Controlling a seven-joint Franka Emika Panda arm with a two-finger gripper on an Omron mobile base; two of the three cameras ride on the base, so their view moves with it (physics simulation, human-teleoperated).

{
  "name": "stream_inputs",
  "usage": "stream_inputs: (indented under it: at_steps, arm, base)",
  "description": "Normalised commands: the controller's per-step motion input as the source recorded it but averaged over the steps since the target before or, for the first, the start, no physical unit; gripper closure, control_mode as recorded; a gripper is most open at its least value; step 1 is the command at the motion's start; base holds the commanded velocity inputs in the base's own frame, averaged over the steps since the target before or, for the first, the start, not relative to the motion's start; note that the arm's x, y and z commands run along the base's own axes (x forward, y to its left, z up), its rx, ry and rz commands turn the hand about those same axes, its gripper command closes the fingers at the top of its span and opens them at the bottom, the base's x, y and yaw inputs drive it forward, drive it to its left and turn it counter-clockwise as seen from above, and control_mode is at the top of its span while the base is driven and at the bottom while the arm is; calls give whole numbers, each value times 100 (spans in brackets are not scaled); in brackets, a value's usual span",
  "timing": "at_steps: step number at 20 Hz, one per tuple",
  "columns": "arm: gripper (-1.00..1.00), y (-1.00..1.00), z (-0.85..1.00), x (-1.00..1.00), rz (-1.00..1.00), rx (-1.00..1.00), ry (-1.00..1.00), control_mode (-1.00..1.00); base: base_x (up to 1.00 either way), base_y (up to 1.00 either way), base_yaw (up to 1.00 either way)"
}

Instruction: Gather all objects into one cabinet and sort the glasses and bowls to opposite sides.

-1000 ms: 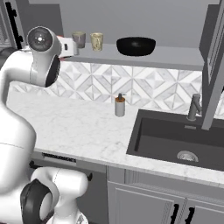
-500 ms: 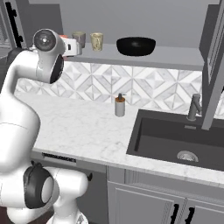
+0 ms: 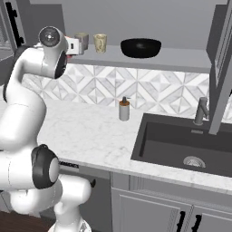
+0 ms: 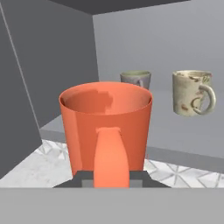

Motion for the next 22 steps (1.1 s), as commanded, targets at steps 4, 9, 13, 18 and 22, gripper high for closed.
stream_inputs:
  at_steps: [4, 9, 13, 18, 22]
  arm:
    - [100, 21, -19, 64, 0, 0, 0, -100]
    - [100, 21, -29, 65, 0, 0, 0, -100]
    - [100, 1, 0, 67, 0, 0, 0, -100]
    - [100, 7, -1, 63, 0, 0, 2, -100]
    - [100, 1, -2, 64, 0, 0, 7, -100]
  base:
    - [0, 0, 0]
    - [0, 0, 0]
    - [0, 0, 0]
    - [0, 0, 0]
    - [0, 0, 0]
